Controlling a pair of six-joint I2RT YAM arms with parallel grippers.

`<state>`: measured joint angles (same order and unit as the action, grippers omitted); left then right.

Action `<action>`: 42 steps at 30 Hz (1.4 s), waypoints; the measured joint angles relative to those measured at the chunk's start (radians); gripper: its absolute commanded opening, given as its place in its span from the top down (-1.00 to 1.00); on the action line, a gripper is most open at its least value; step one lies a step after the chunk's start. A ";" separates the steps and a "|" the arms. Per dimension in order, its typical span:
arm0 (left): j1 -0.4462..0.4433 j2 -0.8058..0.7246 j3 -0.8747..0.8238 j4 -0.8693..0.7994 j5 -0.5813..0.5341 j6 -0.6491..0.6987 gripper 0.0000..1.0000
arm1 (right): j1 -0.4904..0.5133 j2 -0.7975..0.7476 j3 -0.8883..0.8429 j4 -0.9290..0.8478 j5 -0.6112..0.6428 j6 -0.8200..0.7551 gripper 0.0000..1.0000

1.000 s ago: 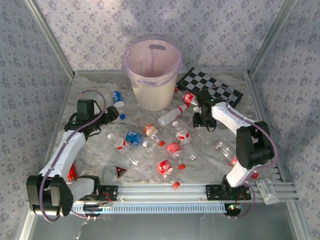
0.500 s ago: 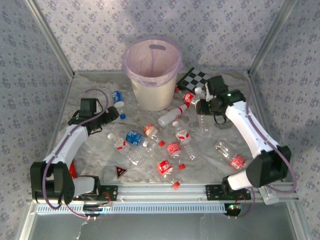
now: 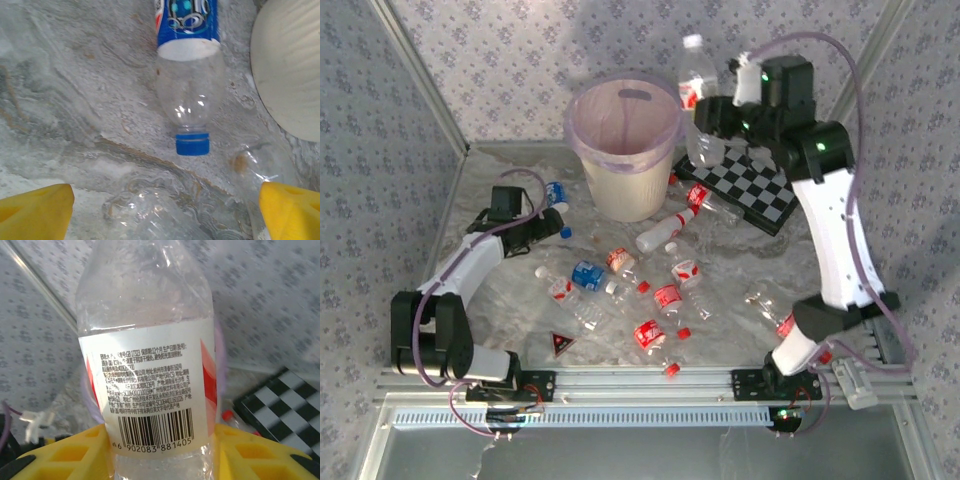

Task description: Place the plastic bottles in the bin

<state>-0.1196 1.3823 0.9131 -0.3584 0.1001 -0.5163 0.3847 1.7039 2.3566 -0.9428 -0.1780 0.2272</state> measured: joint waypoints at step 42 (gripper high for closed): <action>-0.001 0.141 0.147 -0.003 -0.060 0.037 -0.74 | 0.151 0.410 0.229 0.027 0.103 -0.173 -0.74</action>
<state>-0.1207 1.5234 1.0603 -0.3618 0.0399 -0.4793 0.5362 2.1143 2.5851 -0.9157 -0.0750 0.0544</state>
